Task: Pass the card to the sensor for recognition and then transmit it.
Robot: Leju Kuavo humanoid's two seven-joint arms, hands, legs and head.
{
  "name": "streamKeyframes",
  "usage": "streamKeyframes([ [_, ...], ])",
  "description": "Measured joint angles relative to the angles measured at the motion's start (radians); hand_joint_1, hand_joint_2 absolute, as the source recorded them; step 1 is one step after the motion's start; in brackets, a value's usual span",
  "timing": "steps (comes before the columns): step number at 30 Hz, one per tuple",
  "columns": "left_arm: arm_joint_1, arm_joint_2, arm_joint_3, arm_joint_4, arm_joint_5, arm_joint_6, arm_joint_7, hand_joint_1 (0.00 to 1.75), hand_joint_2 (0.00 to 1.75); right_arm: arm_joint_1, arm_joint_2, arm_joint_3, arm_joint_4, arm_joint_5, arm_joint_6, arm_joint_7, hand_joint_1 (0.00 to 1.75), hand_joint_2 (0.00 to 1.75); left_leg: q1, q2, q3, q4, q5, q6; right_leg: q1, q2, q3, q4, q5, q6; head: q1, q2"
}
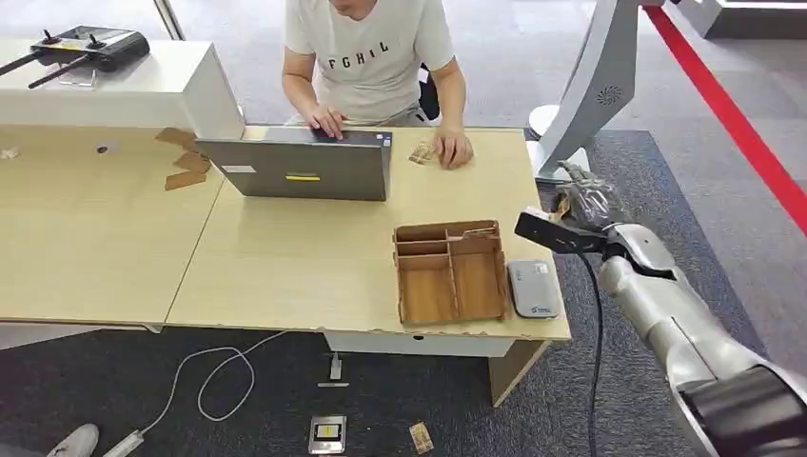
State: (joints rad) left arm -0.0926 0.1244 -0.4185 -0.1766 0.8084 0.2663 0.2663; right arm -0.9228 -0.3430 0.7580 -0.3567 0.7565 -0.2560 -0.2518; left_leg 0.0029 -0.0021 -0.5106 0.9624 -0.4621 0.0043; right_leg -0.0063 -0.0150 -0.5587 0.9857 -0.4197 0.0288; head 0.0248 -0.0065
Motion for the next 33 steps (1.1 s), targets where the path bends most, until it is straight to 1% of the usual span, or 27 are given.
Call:
streamKeyframes([
  [6,-0.001,-0.003,0.0,0.0,0.017,0.034,0.003,0.0,0.0,0.004,-0.003,0.005,0.003,0.009,0.029,-0.018,1.75,1.75,0.0,0.0,0.0,0.0,0.0,0.0,0.0,0.0,0.0,0.0,0.0,0.0,0.0,0.0],
  [10,-0.002,-0.016,0.0,0.0,0.032,0.086,0.014,0.0,0.0,0.004,0.014,0.008,0.003,0.016,0.037,-0.031,1.75,1.75,0.0,0.0,0.0,0.0,0.0,0.0,0.0,0.0,0.0,0.0,0.0,0.0,0.0,0.0],
  [12,-0.001,-0.023,0.001,0.0,0.04,0.096,0.015,0.0,0.0,0.005,0.024,0.01,0.0,0.019,0.037,-0.043,1.75,1.75,0.0,0.0,0.0,0.0,0.0,0.0,0.0,0.0,0.0,0.0,0.0,0.0,0.0,0.0],
  [19,-0.002,-0.032,0.002,0.0,0.049,0.098,0.017,0.0,0.0,0.003,0.06,0.02,-0.021,0.027,0.044,-0.08,1.75,1.75,0.0,0.0,0.0,0.0,0.0,0.0,0.0,0.0,0.0,0.001,0.0,0.0,0.0,0.0],
  [23,-0.002,-0.034,0.003,0.0,0.056,0.101,0.016,0.0,0.0,0.003,0.077,0.024,-0.034,0.031,0.068,-0.081,1.75,1.75,0.0,0.0,0.0,0.0,0.0,0.0,0.0,0.0,0.0,0.0,0.0,0.0,0.0,0.0],
  [30,-0.001,-0.035,0.003,0.0,0.066,0.111,0.014,0.0,0.0,0.005,0.079,0.039,-0.034,0.024,0.103,-0.076,1.75,1.75,0.0,0.0,0.0,0.0,0.0,0.0,0.0,0.0,0.0,0.0,0.0,0.0,0.0,0.0],
  [33,-0.001,-0.037,0.003,0.0,0.071,0.111,0.014,0.0,0.0,0.01,0.077,0.045,-0.029,0.021,0.105,-0.07,1.75,1.75,0.0,0.0,0.0,0.0,0.0,0.0,0.0,0.0,0.0,0.0,0.0,0.0,0.0,0.0],
])
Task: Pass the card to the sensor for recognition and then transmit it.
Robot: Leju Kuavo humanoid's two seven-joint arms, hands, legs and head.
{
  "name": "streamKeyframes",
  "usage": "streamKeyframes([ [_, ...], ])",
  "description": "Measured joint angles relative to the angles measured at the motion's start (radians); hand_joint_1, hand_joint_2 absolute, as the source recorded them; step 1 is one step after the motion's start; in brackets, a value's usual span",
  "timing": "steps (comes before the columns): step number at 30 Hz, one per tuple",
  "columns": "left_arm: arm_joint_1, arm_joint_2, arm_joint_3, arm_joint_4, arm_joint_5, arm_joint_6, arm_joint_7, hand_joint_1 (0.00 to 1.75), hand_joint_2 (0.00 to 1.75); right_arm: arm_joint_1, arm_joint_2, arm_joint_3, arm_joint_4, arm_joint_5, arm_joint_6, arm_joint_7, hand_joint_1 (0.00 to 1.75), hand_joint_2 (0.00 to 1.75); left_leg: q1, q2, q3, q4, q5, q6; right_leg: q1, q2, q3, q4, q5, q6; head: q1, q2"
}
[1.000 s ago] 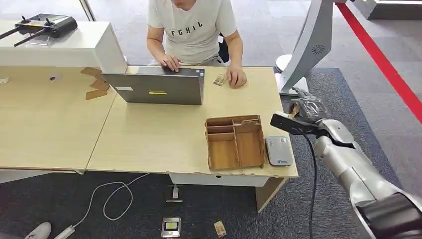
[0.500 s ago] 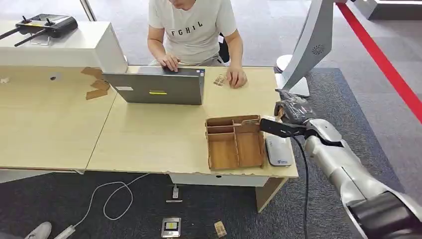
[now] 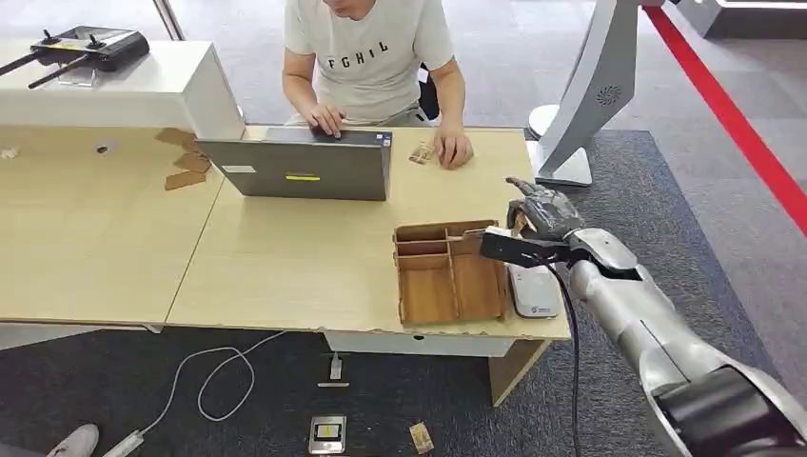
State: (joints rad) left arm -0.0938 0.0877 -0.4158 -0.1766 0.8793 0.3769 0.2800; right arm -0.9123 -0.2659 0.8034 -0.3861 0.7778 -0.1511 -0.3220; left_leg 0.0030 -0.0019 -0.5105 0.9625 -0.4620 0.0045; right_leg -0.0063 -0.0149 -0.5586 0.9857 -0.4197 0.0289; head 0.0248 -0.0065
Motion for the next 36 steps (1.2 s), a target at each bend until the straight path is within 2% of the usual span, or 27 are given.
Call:
streamKeyframes([
  [15,0.001,-0.001,0.0,0.0,0.007,0.0,-0.005,0.0,0.0,0.032,-0.02,0.033,0.048,0.003,0.037,0.035,1.75,1.75,0.0,0.0,0.0,0.0,0.0,0.0,0.0,0.0,0.0,0.0,0.0,0.0,0.0,0.0],
  [24,0.003,-0.002,0.0,0.0,0.021,0.009,-0.012,0.0,0.0,0.055,-0.059,0.048,0.072,0.004,0.057,0.074,1.75,1.75,0.0,0.0,0.0,0.0,0.0,0.0,0.0,0.0,-0.001,0.0,0.0,0.0,0.0,0.0],
  [36,0.004,-0.003,0.0,0.0,0.018,-0.009,-0.019,0.0,0.0,0.072,-0.107,0.05,0.087,-0.016,0.064,0.086,1.75,1.75,0.0,0.0,0.003,0.0,0.0,0.001,0.0,0.0,0.002,-0.001,0.0,0.0,0.0,0.0],
])
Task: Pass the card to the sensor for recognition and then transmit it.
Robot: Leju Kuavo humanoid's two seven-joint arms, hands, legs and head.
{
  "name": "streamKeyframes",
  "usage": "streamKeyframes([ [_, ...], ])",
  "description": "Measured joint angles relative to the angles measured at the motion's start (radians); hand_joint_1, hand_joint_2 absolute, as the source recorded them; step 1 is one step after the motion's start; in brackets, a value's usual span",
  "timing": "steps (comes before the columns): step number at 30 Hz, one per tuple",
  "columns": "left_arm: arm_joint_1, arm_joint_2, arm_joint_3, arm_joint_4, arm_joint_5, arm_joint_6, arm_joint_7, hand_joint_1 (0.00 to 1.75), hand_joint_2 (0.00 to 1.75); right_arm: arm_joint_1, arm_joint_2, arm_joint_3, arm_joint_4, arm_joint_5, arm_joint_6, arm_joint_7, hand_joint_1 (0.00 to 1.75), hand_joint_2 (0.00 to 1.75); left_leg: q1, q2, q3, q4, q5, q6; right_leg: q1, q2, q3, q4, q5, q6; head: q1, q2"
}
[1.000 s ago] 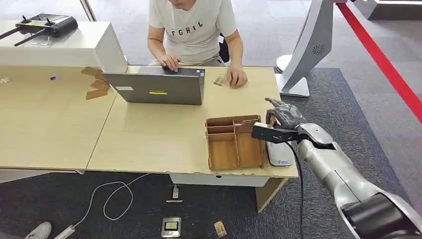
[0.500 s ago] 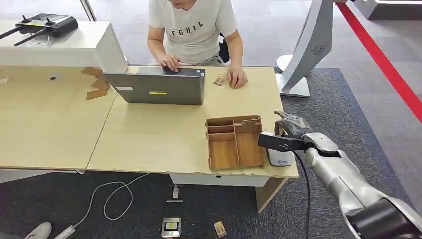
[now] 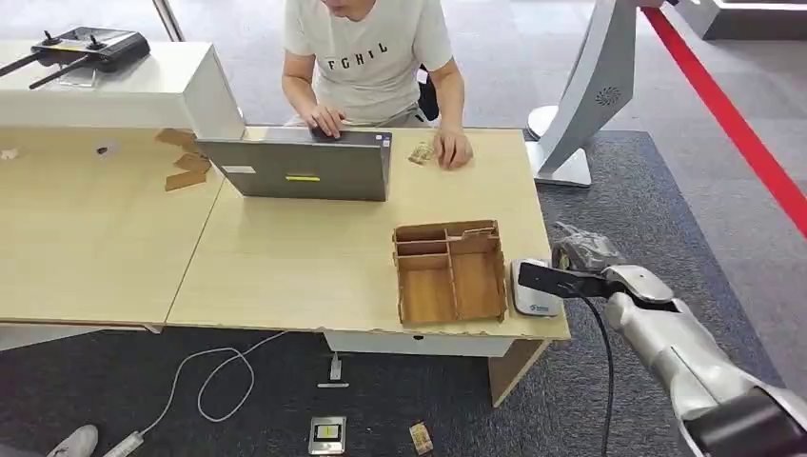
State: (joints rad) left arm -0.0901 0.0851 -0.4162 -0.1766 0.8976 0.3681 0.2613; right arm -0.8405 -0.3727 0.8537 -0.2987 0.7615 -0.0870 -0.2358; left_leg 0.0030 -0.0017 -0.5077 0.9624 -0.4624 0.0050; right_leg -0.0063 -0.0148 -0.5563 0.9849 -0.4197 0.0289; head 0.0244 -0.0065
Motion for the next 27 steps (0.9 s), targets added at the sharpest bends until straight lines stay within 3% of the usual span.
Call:
streamKeyframes([
  [7,0.0,0.0,0.0,0.0,0.0,-0.003,-0.001,0.0,0.0,0.01,-0.004,0.0,0.0,-0.005,-0.011,0.0,1.75,1.75,0.0,0.0,0.001,0.0,0.0,0.0,0.0,0.0,0.001,0.0,0.0,0.0,0.0,0.0],
  [10,0.001,-0.016,0.0,0.0,0.027,-0.084,0.054,0.0,0.0,-0.001,0.014,0.0,0.0,0.009,0.015,0.011,1.75,1.75,0.0,0.0,0.0,0.0,0.0,0.0,0.0,0.0,0.002,0.0,0.0,0.0,0.0,0.0],
  [14,0.0,-0.049,0.0,0.0,0.039,-0.088,0.06,0.0,0.0,-0.01,0.041,0.001,0.0,0.014,0.019,0.027,1.75,1.75,0.0,0.001,0.002,0.0,0.001,0.001,0.0,0.001,0.002,0.0,0.001,0.0,0.0,0.0],
  [27,0.0,-0.056,0.0,0.0,0.042,-0.123,0.055,0.0,0.0,-0.006,0.064,0.002,0.0,0.008,-0.039,-0.026,1.75,1.75,0.0,0.0,0.0,0.0,0.001,0.001,0.0,0.001,0.001,0.0,0.001,0.001,0.0,0.0],
])
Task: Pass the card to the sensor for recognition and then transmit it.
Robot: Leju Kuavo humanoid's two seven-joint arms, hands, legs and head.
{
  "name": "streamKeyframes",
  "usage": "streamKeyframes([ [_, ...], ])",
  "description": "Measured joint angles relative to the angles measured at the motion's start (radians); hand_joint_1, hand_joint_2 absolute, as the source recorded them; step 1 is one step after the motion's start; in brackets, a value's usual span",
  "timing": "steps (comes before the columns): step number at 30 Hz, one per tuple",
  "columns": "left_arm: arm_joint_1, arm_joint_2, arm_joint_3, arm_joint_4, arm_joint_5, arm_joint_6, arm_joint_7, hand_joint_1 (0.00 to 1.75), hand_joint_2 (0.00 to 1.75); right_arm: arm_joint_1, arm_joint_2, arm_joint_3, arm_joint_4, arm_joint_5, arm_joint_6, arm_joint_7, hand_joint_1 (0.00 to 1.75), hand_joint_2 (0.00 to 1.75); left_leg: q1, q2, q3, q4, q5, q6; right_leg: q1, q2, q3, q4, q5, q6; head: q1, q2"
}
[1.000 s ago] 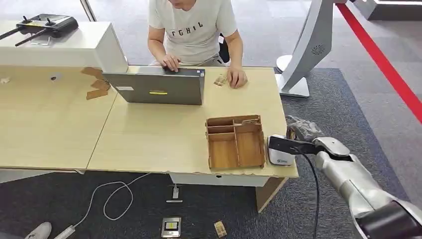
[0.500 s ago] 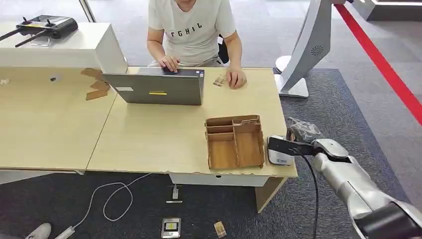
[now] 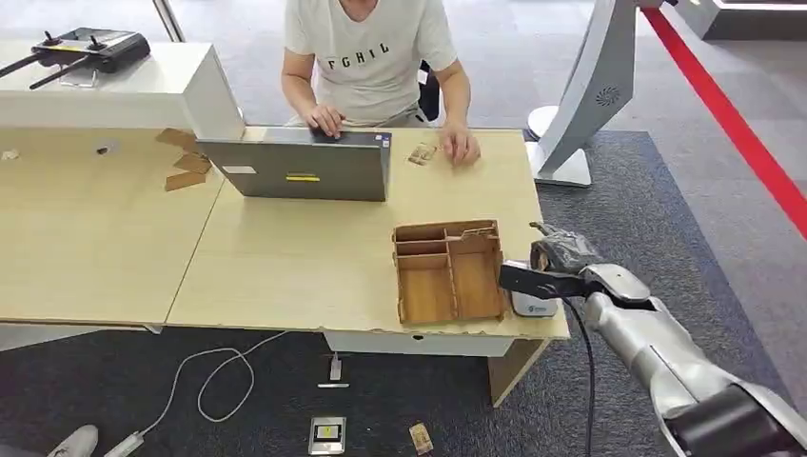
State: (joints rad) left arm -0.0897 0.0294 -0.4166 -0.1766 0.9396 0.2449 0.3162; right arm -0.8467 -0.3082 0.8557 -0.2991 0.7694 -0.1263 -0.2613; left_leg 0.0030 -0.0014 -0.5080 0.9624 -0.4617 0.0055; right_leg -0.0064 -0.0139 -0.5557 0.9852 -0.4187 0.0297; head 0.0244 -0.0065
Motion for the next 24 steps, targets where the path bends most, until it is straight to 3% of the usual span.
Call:
streamKeyframes([
  [6,0.0,0.0,-0.001,0.0,-0.002,-0.004,0.012,0.0,0.0,-0.031,0.027,0.0,-0.002,0.011,-0.046,-0.028,1.75,1.75,0.0,0.0,-0.002,0.0,0.0,0.0,0.0,0.0,-0.002,0.0,0.0,0.0,0.0,0.0],
  [18,-0.002,0.001,-0.021,0.0,-0.005,-0.026,0.015,0.0,0.0,-0.253,0.101,0.0,-0.002,0.039,-0.114,-0.051,1.75,1.75,0.0,0.0,-0.003,0.0,0.001,0.0,0.0,0.0,-0.003,0.001,0.001,0.0,0.0,0.0],
  [24,-0.002,0.001,-0.026,0.0,0.007,-0.039,0.015,0.0,0.0,-0.307,0.131,0.0,-0.002,0.047,-0.129,-0.071,1.75,1.75,0.0,0.0,-0.003,0.0,0.001,0.0,0.0,0.0,-0.003,0.001,0.0,0.0,0.0,0.0],
])
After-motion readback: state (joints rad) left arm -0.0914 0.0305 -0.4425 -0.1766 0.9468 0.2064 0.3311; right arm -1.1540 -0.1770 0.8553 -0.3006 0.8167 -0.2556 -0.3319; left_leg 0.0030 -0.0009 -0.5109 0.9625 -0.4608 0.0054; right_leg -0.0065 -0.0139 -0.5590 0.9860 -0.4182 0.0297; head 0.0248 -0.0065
